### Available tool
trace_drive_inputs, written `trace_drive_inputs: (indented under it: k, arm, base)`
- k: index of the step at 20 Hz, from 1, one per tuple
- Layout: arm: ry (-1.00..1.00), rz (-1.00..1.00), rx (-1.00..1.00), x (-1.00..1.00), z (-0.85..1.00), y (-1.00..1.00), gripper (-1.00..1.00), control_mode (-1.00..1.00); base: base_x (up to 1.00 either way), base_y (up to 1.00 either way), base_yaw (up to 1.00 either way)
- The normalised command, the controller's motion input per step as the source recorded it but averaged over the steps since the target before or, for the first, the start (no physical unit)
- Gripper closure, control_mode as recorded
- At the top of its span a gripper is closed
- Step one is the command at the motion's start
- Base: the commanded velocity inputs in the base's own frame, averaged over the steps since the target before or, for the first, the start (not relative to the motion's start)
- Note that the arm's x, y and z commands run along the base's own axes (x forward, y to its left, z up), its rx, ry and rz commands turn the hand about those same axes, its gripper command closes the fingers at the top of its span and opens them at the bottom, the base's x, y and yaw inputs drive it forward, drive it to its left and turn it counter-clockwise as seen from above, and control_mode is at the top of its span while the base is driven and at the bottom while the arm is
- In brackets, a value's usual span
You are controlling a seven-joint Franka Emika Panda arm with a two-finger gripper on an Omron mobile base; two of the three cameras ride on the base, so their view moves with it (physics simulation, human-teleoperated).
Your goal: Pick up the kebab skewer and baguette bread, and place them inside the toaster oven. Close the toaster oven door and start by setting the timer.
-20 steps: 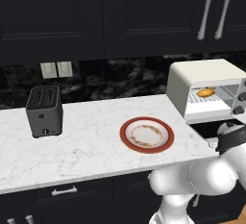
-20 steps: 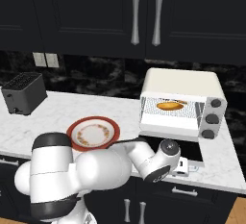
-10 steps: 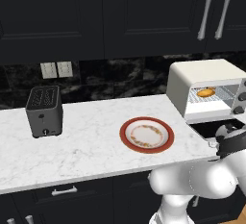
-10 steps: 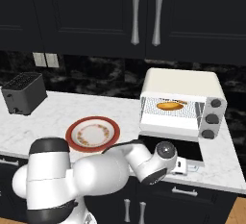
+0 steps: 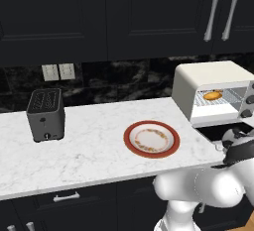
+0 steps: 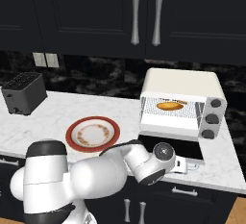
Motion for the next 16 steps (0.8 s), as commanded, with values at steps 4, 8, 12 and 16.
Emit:
trace_drive_inputs:
  k: [4,8,12,16]
  arm:
    - [0.00,-0.06,0.00,0.42,0.78,0.00,-1.00,-1.00]
    - [0.00,-0.06,0.00,0.43,0.77,0.00,-1.00,-1.00]
    - [-0.07,-0.05,0.00,0.58,0.43,0.15,-1.00,-1.00]
    - [-0.18,-0.03,0.00,0.61,0.22,0.33,-1.00,-1.00]
  base:
    - [0.00,0.00,0.00]
    - [0.00,0.00,0.00]
    - [0.00,0.00,0.00]
    - [0.00,0.00,0.00]
